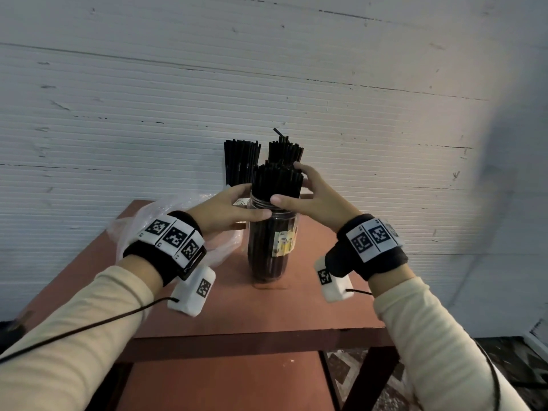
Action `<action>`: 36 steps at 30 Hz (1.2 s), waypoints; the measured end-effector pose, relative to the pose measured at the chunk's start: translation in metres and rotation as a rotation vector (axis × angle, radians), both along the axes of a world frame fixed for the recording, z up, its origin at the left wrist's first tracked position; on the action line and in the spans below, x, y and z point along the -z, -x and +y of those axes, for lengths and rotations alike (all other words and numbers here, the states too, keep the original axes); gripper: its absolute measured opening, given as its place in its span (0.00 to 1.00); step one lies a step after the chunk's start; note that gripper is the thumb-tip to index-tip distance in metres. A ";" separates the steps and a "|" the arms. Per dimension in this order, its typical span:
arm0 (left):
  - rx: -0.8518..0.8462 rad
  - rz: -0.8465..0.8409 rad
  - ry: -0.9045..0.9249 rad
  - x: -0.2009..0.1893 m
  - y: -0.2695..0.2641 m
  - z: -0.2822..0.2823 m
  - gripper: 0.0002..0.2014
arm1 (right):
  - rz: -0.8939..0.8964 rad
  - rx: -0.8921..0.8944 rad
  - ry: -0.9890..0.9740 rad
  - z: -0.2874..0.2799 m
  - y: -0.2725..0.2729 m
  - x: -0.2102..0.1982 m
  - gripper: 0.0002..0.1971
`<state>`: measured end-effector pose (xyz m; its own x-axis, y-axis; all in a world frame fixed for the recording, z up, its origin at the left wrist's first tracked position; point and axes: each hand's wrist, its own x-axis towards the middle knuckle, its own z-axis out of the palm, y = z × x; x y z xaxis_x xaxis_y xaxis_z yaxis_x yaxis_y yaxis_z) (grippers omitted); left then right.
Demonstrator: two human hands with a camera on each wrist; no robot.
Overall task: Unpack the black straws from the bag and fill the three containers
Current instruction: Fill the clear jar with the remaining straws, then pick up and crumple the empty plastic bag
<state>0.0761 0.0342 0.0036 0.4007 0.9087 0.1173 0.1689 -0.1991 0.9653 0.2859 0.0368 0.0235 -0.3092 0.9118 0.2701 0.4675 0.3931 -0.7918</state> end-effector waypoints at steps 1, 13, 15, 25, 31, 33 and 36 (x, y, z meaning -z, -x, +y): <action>-0.003 -0.021 -0.001 0.000 0.000 -0.001 0.31 | 0.033 -0.008 0.009 0.002 0.000 0.001 0.43; -0.144 -0.083 -0.062 -0.003 -0.002 0.028 0.23 | 0.089 -0.036 0.021 0.030 -0.021 0.010 0.37; -0.372 -0.134 -0.148 -0.010 -0.002 0.048 0.21 | 0.163 0.055 0.027 0.042 -0.036 0.008 0.41; -0.766 -0.018 -0.096 -0.004 0.000 0.148 0.53 | 0.284 0.521 -0.131 0.134 -0.065 0.024 0.38; -0.726 -0.054 -0.050 0.008 -0.007 0.170 0.43 | 0.217 0.577 -0.104 0.187 -0.059 0.031 0.42; -0.726 -0.054 -0.052 0.009 -0.006 0.172 0.41 | 0.204 0.583 -0.087 0.196 -0.057 0.031 0.42; -0.742 -0.042 -0.052 0.010 -0.004 0.177 0.39 | 0.189 0.577 -0.067 0.203 -0.056 0.033 0.40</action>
<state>0.0799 0.2108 -0.0067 -0.3218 0.9315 0.1697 0.2397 -0.0932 0.9664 0.3419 0.2395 -0.0091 0.2883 0.8973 0.3343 0.4732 0.1700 -0.8644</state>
